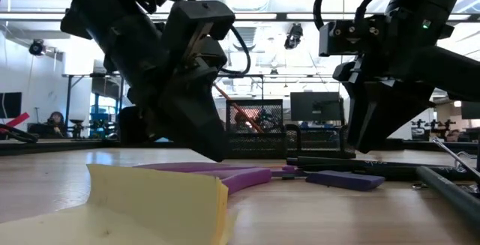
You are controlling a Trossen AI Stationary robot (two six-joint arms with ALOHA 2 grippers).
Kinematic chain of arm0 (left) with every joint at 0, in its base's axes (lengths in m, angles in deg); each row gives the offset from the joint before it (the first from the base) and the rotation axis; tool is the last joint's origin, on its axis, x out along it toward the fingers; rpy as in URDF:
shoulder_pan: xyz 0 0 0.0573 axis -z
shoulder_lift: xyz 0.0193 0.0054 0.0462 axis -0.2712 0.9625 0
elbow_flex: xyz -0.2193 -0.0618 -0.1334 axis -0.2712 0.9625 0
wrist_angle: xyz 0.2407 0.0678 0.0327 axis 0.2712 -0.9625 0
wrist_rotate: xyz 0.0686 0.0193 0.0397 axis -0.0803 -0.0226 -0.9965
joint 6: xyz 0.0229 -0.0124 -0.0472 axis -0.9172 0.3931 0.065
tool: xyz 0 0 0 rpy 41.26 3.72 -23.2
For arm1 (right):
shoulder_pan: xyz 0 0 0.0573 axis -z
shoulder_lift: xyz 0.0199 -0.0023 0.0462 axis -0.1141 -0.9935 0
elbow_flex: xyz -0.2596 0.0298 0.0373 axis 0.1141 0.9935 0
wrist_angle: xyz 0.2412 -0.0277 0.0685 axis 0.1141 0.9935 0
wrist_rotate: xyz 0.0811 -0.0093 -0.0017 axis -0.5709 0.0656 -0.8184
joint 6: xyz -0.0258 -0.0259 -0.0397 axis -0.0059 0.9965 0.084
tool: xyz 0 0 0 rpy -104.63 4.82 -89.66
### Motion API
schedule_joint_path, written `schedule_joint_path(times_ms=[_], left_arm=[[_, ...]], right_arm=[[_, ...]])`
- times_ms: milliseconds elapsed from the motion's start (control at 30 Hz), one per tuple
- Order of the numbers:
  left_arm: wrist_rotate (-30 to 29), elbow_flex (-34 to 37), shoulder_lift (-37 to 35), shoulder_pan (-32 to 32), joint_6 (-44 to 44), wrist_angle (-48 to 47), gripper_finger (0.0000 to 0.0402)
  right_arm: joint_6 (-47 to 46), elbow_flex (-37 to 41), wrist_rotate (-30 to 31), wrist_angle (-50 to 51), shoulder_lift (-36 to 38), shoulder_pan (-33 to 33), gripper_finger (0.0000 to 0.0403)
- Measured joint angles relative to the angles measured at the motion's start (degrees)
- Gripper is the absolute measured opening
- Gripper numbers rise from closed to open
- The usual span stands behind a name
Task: Pick and place office supplies into organizer
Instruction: Put the yellow pencil into the black desk organizer
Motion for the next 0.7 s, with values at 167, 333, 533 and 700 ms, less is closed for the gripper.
schedule_joint_path(times_ms=[167, 333, 533, 700], left_arm=[[0.2, -0.2, 0.0, 1.0, 0.8, 0.1, 0.0024], [0.2, 0.0, 0.0, 1.8, 1.7, -0.5, 0.0024], [-1.9, 0.0, 0.0, 1.8, 1.7, -0.5, 0.0024], [-4.5, 0.1, 0.1, 1.7, 1.5, -0.6, 0.0024]], right_arm=[[0.0, 0.0, 0.0, 0.0, 0.0, 0.0, 0.0132], [0.0, 0.0, 0.1, 0.0, 0.0, 0.0, 0.0127], [0.0, 0.0, 0.1, 0.0, 0.0, 0.0, 0.0130], [-3.1, 0.0, 0.1, 0.0, 0.0, 0.0, 0.0125]])
